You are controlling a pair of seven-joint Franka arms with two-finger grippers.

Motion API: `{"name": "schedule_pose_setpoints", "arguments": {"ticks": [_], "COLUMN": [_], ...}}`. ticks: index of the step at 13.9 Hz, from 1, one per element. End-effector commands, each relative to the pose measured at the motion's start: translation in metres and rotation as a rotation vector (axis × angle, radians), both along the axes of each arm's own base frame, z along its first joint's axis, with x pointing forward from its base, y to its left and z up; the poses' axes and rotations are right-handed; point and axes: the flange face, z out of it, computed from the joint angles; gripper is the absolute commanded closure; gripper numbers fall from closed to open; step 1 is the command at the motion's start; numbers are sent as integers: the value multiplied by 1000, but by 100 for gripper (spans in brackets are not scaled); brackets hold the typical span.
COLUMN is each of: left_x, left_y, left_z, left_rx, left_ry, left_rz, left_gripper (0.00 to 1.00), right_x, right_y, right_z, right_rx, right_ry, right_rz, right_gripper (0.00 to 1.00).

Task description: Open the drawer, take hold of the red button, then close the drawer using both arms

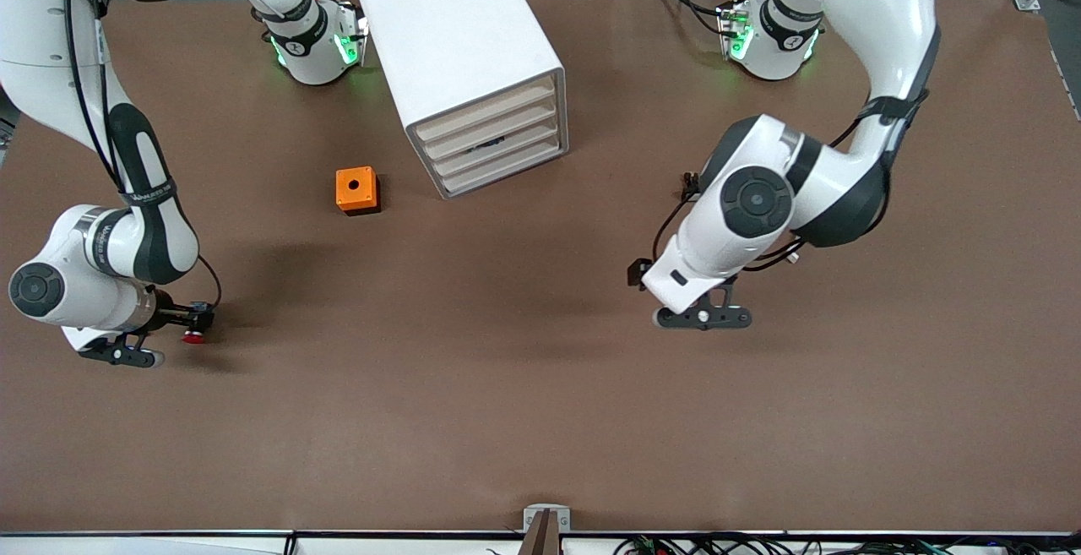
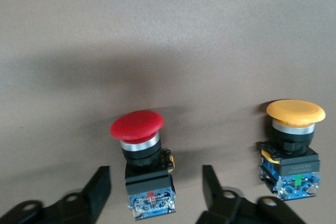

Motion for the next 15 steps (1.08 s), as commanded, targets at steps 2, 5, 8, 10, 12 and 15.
{"name": "schedule_pose_setpoints", "arguments": {"ticks": [2, 5, 8, 10, 12, 15], "left_x": [5, 7, -2, -11, -22, -37], "left_y": [71, 134, 192, 221, 244, 280], "left_z": [59, 107, 147, 174, 197, 219], "left_rx": [28, -9, 15, 22, 33, 48], "left_ry": [-14, -33, -38, -65, -72, -61], "left_rz": [-48, -64, -64, -67, -91, -91], "left_gripper": [0, 0, 0, 0, 0, 0], "right_x": [-1, -13, -33, -47, -59, -69], "right_y": [6, 24, 40, 45, 49, 57], "right_z": [67, 144, 208, 246, 285, 330], "right_rx": [16, 34, 99, 111, 113, 154], "right_ry": [6, 44, 56, 58, 52, 48], "right_rz": [2, 0, -24, -27, -23, -24], "right_gripper": [0, 0, 0, 0, 0, 0]}}
